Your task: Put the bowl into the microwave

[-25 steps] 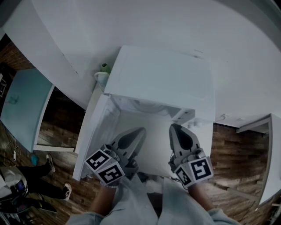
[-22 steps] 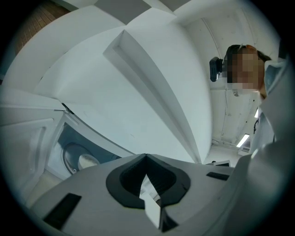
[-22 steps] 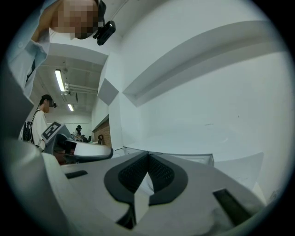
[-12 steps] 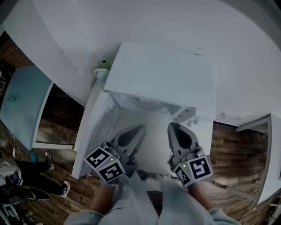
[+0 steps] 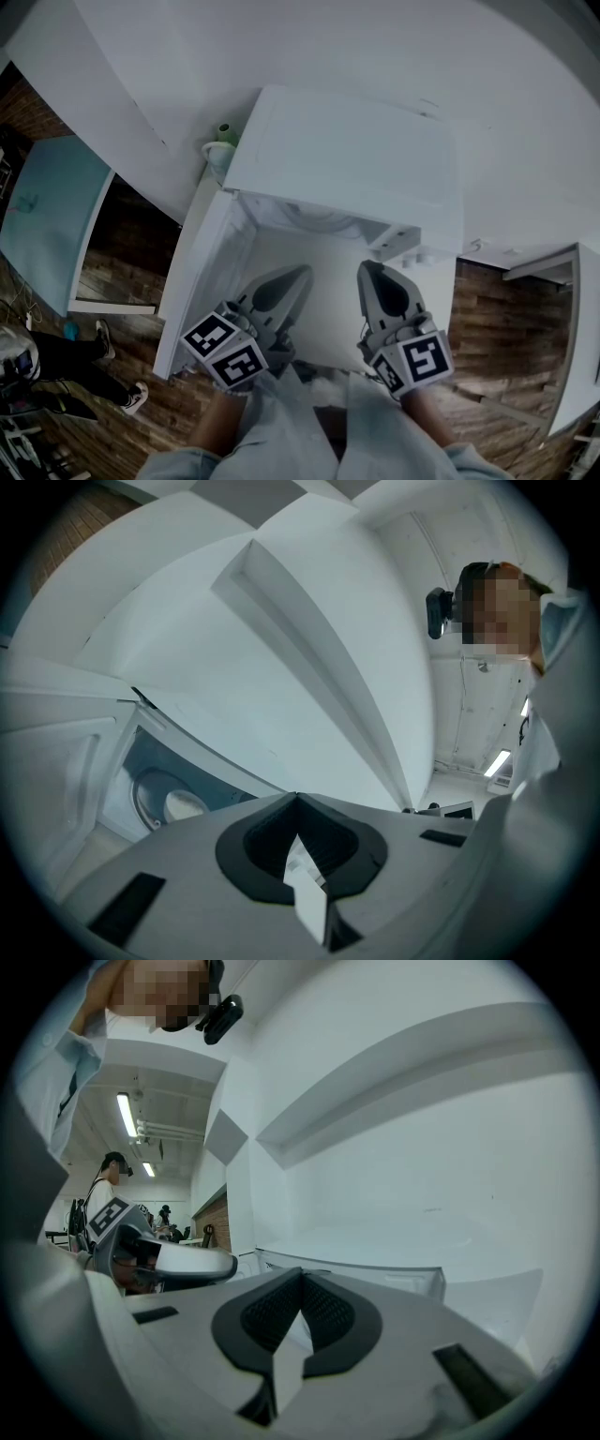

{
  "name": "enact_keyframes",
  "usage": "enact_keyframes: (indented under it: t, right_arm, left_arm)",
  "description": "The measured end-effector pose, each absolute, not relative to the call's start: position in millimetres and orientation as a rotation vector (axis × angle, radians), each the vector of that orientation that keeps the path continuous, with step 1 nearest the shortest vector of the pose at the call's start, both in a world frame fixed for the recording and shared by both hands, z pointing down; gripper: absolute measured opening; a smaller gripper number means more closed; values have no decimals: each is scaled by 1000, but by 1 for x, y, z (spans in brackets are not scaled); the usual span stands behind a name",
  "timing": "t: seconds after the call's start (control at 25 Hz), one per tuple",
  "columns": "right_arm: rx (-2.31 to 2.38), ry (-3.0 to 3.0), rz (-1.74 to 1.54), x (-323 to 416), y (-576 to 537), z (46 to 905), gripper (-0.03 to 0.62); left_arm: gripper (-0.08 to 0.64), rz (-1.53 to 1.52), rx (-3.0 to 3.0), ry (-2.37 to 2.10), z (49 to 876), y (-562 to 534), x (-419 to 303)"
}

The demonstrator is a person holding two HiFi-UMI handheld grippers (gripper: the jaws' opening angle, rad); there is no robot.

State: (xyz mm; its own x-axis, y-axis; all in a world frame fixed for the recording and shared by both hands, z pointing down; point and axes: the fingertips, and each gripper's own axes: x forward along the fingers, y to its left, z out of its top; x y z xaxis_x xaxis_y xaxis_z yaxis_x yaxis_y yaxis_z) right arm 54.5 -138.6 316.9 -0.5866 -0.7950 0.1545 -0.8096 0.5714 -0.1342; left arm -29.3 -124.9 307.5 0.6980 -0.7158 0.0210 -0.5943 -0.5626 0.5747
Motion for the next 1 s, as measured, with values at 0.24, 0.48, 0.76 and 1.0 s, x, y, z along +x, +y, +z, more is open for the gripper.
enact_keyframes:
  t: [0.24, 0.48, 0.76, 1.0]
  right_arm:
    - [1390, -2718, 304, 54, -138, 317, -2]
    - [1379, -2706, 305, 53, -137, 320, -1]
    - [1363, -2700, 301, 51, -138, 324, -1]
    - [1355, -2687, 316, 50, -138, 327, -1]
  left_arm:
    - [-2, -276, 2353, -993, 308, -124, -27]
    - [-2, -269, 2354, -990, 310, -124, -26]
    - [-2, -249, 2347, -993, 314, -124, -27]
    - [-2, -222, 2332, -1007, 320, -125, -28]
